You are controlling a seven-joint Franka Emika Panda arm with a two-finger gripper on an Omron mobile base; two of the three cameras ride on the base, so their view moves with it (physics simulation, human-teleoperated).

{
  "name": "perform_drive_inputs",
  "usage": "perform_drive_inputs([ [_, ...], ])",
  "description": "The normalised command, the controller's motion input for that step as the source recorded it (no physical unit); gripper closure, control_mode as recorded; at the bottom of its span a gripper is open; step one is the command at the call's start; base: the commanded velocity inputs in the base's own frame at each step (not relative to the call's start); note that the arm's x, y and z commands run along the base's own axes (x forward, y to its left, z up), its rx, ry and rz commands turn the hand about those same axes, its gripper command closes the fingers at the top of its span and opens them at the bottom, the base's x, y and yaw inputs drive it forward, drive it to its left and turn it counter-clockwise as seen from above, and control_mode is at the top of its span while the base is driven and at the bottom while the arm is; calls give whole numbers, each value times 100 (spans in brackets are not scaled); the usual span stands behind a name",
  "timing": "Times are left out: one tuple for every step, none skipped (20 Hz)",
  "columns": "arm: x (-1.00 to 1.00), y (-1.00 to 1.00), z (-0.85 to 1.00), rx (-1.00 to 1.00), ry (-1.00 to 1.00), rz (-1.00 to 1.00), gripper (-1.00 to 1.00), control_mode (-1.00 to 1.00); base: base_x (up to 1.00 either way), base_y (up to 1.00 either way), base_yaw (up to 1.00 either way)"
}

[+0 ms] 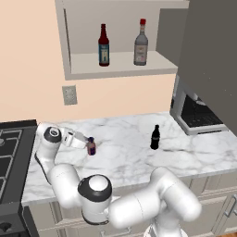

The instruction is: Sort all alcoholic drinks to one cabinet, and non-alcoholic drinks to the other.

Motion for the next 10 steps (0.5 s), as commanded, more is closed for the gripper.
perform_drive_inputs([
  [0,-31,0,-9,0,0,-100,-100,0,0,0],
  [0,-28,0,-8,0,0,-100,-100,0,0,0],
  [0,-27,0,-7,0,0,-100,-100,0,0,0],
  [0,-28,0,-7,0,0,-100,-100,0,0,0],
  [0,-26,0,-6,0,0,-100,-100,0,0,0],
  [0,-26,0,-6,0,0,-100,-100,0,0,0],
  [0,-26,0,-5,0,0,-100,-100,0,0,0],
  [0,-21,0,-4,0,0,-100,-100,0,0,0],
  [-1,-9,0,-3,0,0,-100,-100,0,0,0],
  [-1,0,0,-3,0,0,100,-100,0,0,0],
])
